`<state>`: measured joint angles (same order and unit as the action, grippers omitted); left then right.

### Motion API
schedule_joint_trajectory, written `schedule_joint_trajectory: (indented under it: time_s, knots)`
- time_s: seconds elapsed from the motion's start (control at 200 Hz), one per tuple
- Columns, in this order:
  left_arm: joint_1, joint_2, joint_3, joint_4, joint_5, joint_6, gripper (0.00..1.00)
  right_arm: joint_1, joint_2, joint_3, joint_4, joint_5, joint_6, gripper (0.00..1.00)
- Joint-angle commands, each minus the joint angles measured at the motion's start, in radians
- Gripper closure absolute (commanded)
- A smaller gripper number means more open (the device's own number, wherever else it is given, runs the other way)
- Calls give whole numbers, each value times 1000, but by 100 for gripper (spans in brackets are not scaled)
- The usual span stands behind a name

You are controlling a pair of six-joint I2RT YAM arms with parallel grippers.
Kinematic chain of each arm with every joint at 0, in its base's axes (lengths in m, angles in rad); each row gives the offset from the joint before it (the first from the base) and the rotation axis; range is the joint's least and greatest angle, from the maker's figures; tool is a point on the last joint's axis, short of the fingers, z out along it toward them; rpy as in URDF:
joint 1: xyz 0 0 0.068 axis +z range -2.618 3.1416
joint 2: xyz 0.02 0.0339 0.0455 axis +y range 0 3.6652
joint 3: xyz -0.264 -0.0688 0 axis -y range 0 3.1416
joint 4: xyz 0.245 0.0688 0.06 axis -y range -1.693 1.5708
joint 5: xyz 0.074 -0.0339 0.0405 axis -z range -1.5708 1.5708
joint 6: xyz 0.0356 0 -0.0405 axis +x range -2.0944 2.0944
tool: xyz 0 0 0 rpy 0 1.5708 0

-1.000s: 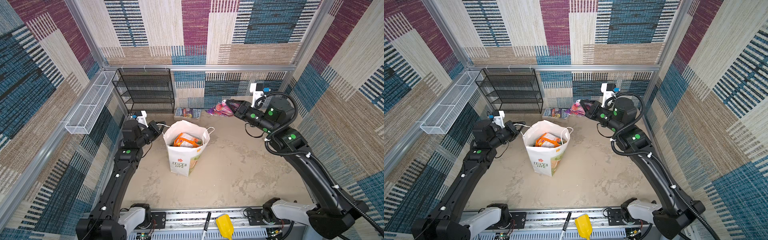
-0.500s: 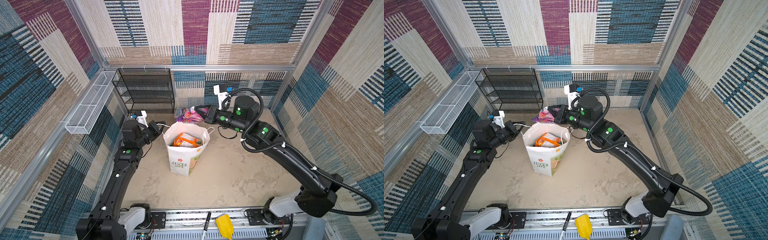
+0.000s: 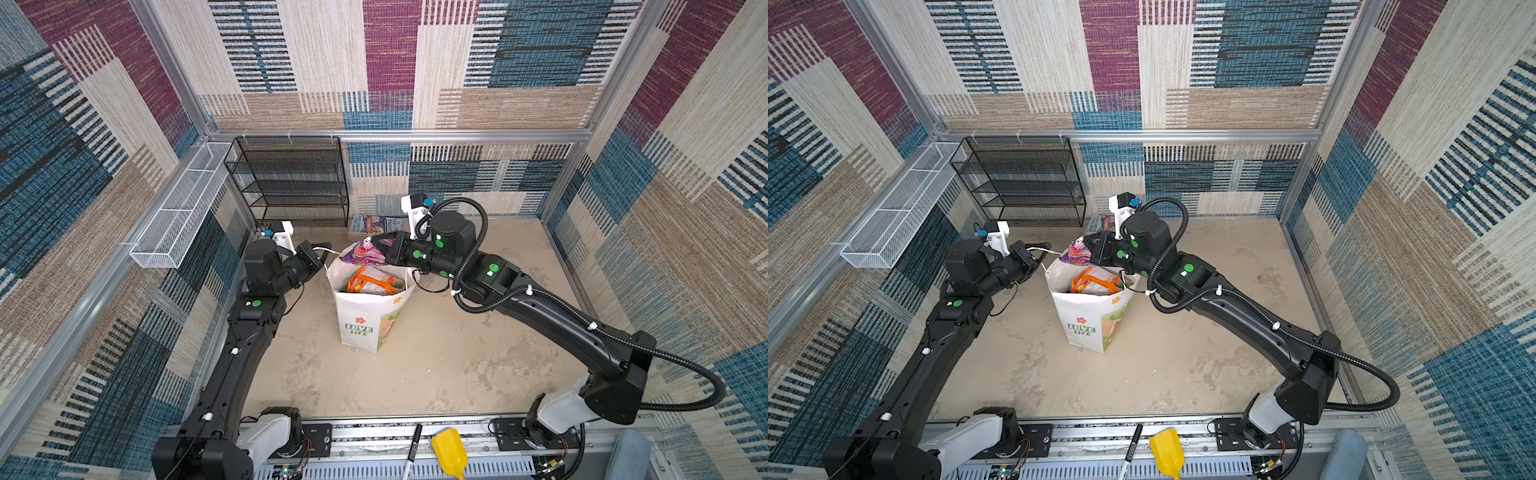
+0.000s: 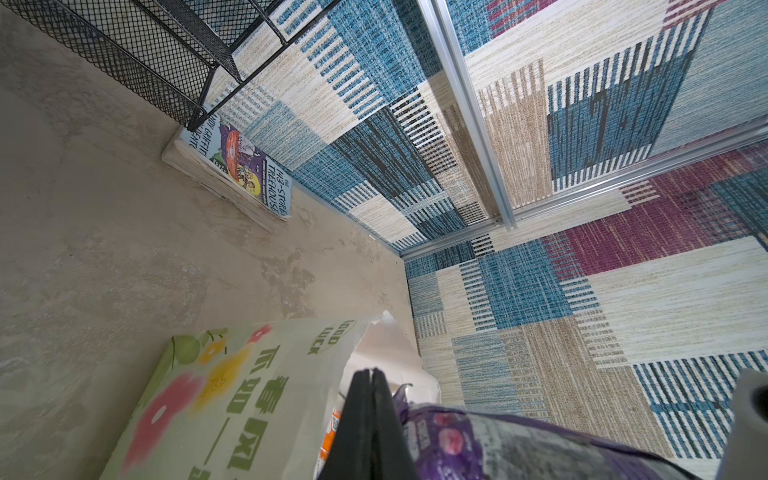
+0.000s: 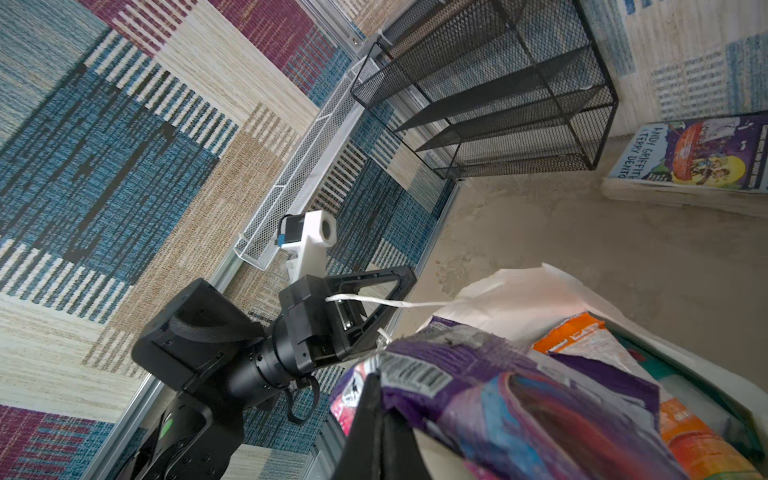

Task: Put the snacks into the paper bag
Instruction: 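Lift the purple bag with the right gripper and carry it over the paper bag, then lower the purple bag into the paper bag and open the right gripper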

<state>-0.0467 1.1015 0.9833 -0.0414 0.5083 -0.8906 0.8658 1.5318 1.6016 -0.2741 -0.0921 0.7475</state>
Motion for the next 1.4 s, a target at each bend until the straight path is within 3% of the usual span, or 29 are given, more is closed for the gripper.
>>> schedule_joint_trajectory:
  time_s: [0.0,0.531,0.896,1.192,1.392]
  knots:
    - [2,-3,3,73,17,-11,100,1,7,1,94,68,31,100]
    - [4,-5,3,72,16,-10,100,1,68,-17,49,255,63,100]
    - [4,-3,2,72,16,-10,100,1,95,-48,40,227,87,97]
    - [5,-4,2,71,16,-11,100,57,133,-113,66,144,144,85]
    - [5,-5,3,72,17,-11,100,119,107,-85,52,94,123,59]
